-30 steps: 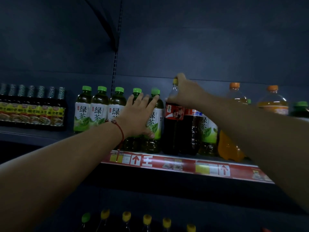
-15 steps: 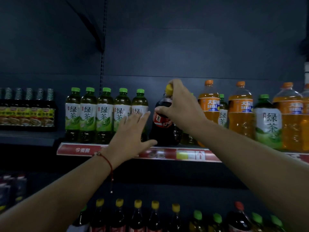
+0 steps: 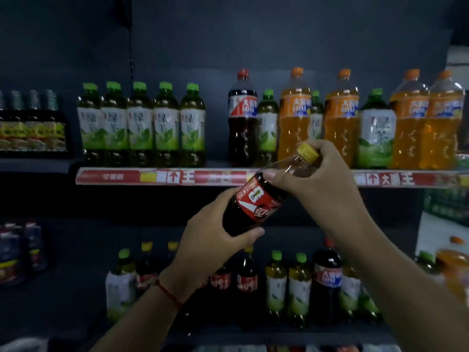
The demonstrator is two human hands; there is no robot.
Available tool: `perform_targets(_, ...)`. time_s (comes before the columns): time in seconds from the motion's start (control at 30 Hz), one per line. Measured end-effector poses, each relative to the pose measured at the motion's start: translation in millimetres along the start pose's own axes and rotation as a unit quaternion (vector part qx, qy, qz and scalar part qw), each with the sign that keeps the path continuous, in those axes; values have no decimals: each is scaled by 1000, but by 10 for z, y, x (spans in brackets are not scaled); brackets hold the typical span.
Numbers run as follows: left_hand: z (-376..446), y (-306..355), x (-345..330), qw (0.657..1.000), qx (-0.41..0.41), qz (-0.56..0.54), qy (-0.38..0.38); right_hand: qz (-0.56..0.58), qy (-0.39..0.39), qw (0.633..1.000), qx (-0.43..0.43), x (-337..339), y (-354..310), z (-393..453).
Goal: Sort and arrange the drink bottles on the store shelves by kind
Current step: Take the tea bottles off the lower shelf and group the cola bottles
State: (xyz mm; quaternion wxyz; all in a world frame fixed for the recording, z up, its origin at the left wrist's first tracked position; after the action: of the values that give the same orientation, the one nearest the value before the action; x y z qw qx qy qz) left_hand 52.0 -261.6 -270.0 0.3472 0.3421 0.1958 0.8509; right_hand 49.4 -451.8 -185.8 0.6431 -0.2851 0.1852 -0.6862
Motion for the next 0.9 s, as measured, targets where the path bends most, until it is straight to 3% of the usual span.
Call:
perform_targets(0.1, -455, -154, -269, 999, 27, -30, -18, 15, -31, 998, -47, -24, 298, -317)
perform_targets(0.3, -1306, -547, -757, 971, 163, -171, -33, 20, -89, 987, -129, -266, 941, -1035)
perform_targets(0.4, -1656, -680, -944, 938, 230, -257, -20, 30, -143, 965, -217, -406, 1285, -1480)
perform_targets(0.53, -2008, -903, -1160, 894, 321, -312, 11, 73, -264, 903, -330, -658, 1637, -2126)
perform_targets(0.63, -2174, -1105, -1321, 809, 441, -385, 45, 116, -321, 873, -348, -784, 1849, -2535)
perform_targets(0.7, -2264, -1194, -1383, 751, 493, -437, 44, 131, -327, 869, -347, -822, 1947, -2715)
perform_targets(0.8, -2362, -1250, -1489, 711, 528, -465, -9, 102, -291, 885, -348, -819, 2112, -2835)
perform_targets(0.87, -2425, -1262, -1594, 721, 528, -446, -50, 81, -266, 895, -348, -815, 2207, -2873)
perform_targets(0.9, -2436, -1261, -1646, 743, 522, -414, -66, 69, -256, 898, -352, -797, 2257, -2888)
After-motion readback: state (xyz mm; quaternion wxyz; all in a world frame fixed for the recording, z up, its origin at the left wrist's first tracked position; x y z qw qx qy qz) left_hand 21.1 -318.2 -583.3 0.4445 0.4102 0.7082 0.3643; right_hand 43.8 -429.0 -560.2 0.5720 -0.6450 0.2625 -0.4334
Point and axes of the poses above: each hand's wrist, its own z-axis towards the middle knuckle, its own x-axis out of the back of the hand, y = z × x, the point moved 4 cm from there along z, towards the middle knuckle, and after that the axes turned 5 degrees about x, right-handed, at the moved point
